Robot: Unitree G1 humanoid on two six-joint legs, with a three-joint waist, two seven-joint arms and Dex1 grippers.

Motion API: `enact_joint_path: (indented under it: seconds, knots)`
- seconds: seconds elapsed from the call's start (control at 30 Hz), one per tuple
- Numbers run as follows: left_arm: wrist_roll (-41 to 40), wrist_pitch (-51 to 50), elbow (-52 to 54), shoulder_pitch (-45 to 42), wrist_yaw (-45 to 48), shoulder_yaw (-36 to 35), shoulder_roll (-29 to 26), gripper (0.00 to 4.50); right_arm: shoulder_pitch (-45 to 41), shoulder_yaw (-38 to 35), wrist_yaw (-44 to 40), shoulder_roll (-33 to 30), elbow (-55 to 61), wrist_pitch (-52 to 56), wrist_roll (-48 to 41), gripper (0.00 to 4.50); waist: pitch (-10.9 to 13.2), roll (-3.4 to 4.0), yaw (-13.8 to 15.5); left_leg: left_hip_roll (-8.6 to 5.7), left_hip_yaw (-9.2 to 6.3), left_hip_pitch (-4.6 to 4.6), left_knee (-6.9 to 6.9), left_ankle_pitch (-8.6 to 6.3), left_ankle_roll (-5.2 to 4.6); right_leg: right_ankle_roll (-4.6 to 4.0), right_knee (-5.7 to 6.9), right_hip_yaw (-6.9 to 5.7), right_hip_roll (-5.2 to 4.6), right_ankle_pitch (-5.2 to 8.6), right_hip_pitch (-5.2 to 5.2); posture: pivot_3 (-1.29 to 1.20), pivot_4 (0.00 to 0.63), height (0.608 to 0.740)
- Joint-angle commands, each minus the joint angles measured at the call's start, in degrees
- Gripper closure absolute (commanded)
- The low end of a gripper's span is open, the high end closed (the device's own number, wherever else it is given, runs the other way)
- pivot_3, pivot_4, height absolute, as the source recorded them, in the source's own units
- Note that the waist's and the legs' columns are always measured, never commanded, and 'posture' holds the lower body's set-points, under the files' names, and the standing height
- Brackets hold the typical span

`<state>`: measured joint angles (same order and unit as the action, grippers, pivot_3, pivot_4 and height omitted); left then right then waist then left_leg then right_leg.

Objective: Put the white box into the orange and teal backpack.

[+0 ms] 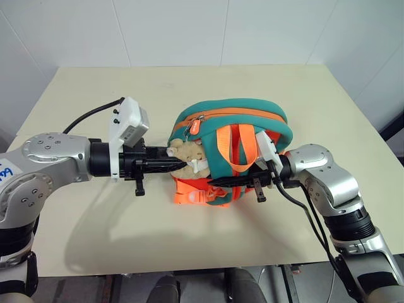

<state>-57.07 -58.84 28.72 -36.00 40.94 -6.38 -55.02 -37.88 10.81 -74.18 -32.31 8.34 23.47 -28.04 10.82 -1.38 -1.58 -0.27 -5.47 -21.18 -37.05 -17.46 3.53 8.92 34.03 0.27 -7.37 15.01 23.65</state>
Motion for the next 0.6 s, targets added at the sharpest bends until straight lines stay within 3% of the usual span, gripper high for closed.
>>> enact_joint_path:
  seconds: [0.03, 0.6]
  knots:
    - [-0.56, 0.92, 0.35, -1.60, 2.39, -1.25, -0.46, 4.40, -0.05, -1.23, 0.55, -0.07, 1.87, -0.65, -0.52, 4.01, 0.00, 0.00, 0.00, 0.00, 0.00, 0.00, 0.00, 0.00, 0.00, 0.00, 0.01, 0.00, 0.00, 0.00, 0.00, 0.00, 0.150, 0.740]
    - [-0.89, 3.70, -9.19, -4.63, 12.77, -11.94, -6.94, 4.42, 3.04, -2.18, 1.82, -1.16, 3.82, -0.16, -1.08, 4.01, 0.00, 0.00, -0.05, 0.00, 0.01, -0.02, 0.02, -0.01, -0.01, 0.00, -0.03, -0.01, 0.00, 0.00, 0.01, 0.00, 0.150, 0.740]
